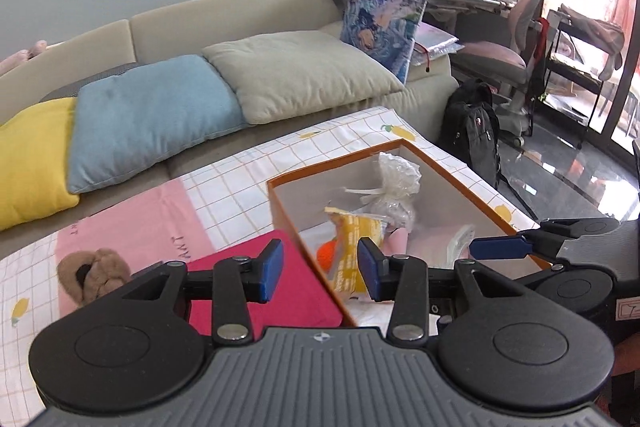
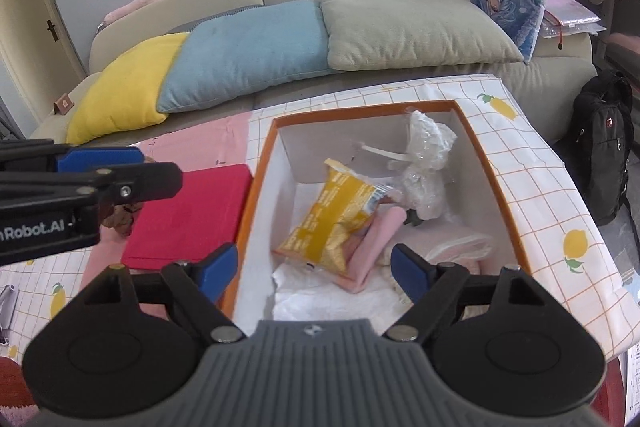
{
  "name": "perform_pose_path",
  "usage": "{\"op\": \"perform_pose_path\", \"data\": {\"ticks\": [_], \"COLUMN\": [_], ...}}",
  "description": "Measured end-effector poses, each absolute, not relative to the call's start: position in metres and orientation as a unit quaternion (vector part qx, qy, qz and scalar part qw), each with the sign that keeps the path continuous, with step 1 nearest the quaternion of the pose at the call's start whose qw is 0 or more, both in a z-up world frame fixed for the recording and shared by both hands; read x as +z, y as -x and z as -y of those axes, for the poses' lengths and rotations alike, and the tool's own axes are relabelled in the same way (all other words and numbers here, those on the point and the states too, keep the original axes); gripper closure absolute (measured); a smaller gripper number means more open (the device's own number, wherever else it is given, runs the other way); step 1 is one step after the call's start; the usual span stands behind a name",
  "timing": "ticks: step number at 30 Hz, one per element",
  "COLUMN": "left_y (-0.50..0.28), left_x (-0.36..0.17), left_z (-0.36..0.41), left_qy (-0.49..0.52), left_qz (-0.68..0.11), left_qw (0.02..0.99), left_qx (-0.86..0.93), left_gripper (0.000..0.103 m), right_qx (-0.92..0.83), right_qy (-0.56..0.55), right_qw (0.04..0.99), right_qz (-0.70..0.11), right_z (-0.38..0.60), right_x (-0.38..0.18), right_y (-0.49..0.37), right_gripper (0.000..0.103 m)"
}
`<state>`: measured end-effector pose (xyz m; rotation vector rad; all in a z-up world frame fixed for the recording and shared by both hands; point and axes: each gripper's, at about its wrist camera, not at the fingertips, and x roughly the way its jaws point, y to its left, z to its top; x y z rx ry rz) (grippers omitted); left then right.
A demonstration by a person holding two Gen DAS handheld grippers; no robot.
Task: Organize soft objects
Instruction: 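Move both tools back toward the brown plush toys on the table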
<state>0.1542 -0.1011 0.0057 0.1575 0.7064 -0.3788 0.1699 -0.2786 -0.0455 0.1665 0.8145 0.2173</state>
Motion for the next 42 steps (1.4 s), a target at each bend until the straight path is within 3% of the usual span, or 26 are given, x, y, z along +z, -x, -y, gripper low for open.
{"op": "perform_pose_path", "data": {"ticks": [5, 11, 34, 36, 40, 42], "left_y": [-0.130, -0.105, -0.067, -0.068, -0.077, -0.084], "left_x": [0.000, -0.018, -0.058, -0.059, -0.062, -0.061], "left_z": [0.075, 0.039, -0.086, -0.091, -0.099, -0.102], "left_qy": [-0.072, -0.045, 0.075, 0.079, 0.084, 0.075], "left_qz": [-0.341, -0.363, -0.372, -0.372, -0.377, -0.376], "left_qw": [0.923, 0.920, 0.925, 0.924, 0.922, 0.923], "left_qx": [-0.162, -0.139, -0.033, -0.030, -0.029, -0.031], "left_gripper": [0.053, 0.053, 0.053, 0.053, 0.053, 0.053], "right_qx": [0.096, 0.138, 0.226, 0.233, 0.254, 0.263], "right_qy": [-0.081, -0.056, 0.062, 0.082, 0.111, 0.121], "right_qw": [0.918, 0.905, 0.903, 0.900, 0.889, 0.885], "right_qz": [-0.376, -0.398, -0.361, -0.360, -0.364, -0.364], "right_z": [0.256, 0.220, 0.105, 0.093, 0.073, 0.065], "right_x": [-0.042, -0.046, -0.048, -0.049, -0.052, -0.052], "right_y": [-0.147, -0.129, -0.119, -0.123, -0.138, -0.148], "right_gripper": [0.012, 0.020, 0.018, 0.021, 0.036, 0.037]}}
